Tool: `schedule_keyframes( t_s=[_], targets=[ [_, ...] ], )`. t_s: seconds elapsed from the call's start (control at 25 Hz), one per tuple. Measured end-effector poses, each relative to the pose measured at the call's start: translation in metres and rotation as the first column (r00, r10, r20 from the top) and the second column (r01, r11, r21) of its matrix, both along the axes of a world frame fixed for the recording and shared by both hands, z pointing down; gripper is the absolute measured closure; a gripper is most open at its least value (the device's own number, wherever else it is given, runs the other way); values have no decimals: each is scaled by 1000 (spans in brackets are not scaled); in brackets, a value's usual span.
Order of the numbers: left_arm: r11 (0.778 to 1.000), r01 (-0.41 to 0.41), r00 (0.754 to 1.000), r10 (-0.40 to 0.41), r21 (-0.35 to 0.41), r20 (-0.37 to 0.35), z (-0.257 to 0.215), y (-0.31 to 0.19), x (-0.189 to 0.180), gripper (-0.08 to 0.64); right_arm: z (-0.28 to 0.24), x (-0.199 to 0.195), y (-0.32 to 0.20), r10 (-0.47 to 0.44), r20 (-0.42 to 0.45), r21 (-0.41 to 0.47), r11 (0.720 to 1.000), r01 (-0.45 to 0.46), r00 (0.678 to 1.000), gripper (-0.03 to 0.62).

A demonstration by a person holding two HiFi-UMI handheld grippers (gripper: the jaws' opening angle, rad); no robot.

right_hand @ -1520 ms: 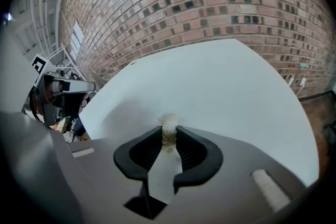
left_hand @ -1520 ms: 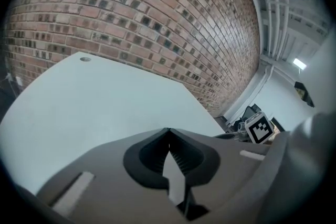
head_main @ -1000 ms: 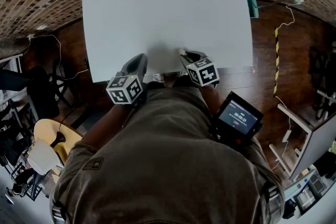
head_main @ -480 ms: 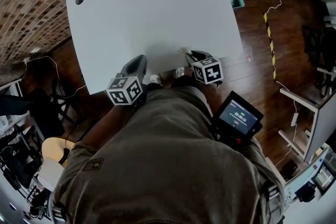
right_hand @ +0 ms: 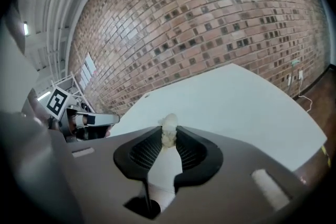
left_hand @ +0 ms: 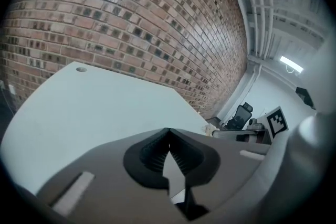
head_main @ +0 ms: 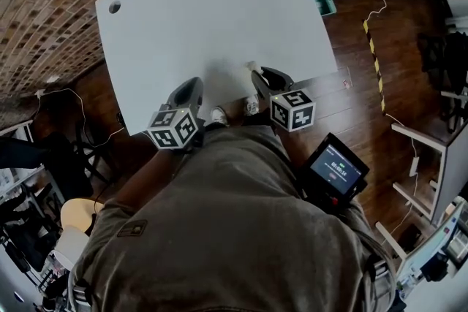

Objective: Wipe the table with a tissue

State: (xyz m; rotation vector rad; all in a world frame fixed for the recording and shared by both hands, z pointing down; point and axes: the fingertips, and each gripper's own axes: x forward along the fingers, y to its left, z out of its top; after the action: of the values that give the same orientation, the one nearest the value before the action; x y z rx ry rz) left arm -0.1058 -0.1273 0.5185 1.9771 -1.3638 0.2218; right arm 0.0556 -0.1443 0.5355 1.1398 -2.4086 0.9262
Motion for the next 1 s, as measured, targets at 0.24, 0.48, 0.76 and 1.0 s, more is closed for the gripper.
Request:
schedule_keyframes(
  t_s=[0.24,0.48,0.76,1.0],
  targets=[
    [997,40,999,-41,67,2,-25,20,-27,558,-46,-26,16,-23,31,105,994,20,999,497],
    [983,61,998,-66,173,24,-51,16,-38,558,-81,-34,13,-28,51,206,978,17,998,495],
    [973,60,997,-69,221,34,-65,12,-39,558,-106,-41,15,-32,74,282,959,9,997,497],
    [978,55,998,-61,200,23,-60,15,-33,558,-106,-40,21,-34,103,270,963,5,994,497]
  ],
)
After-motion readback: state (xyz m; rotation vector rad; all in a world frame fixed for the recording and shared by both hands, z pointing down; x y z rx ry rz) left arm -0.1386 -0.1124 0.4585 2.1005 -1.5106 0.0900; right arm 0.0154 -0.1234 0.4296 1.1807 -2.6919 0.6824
